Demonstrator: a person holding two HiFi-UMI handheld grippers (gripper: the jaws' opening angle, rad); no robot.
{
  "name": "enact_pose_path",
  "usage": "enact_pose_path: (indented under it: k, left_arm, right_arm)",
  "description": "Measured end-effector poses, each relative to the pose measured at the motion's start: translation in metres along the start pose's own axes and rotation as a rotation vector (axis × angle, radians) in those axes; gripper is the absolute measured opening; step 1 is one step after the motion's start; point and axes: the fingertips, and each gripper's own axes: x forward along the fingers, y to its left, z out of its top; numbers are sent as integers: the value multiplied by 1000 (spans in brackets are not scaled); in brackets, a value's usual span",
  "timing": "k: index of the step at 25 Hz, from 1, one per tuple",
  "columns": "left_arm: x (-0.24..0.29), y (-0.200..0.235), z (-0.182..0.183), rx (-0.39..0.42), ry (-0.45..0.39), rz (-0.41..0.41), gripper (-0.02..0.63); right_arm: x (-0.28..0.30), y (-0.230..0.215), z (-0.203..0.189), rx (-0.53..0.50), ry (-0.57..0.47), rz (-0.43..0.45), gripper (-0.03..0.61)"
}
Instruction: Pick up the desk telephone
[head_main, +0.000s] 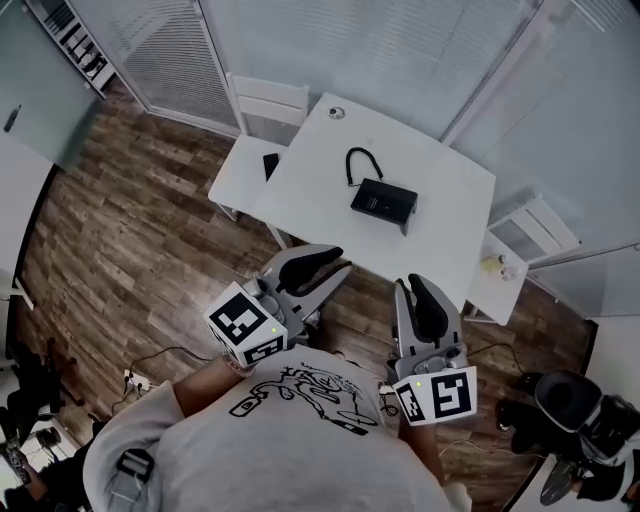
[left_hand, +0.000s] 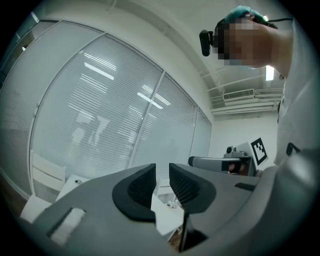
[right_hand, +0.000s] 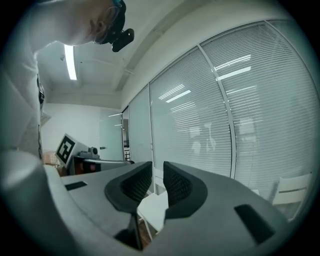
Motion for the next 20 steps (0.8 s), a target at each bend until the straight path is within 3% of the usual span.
enact_pose_path:
  k: [7,20]
  left_arm:
    - [-10,48,-6,-14,40,-1,80]
    - [26,72,-4,-29,48,21,80]
  right_arm:
    - [34,0,-7,60,8,-54,64]
    - [70,-31,-19,77,32,-20,64]
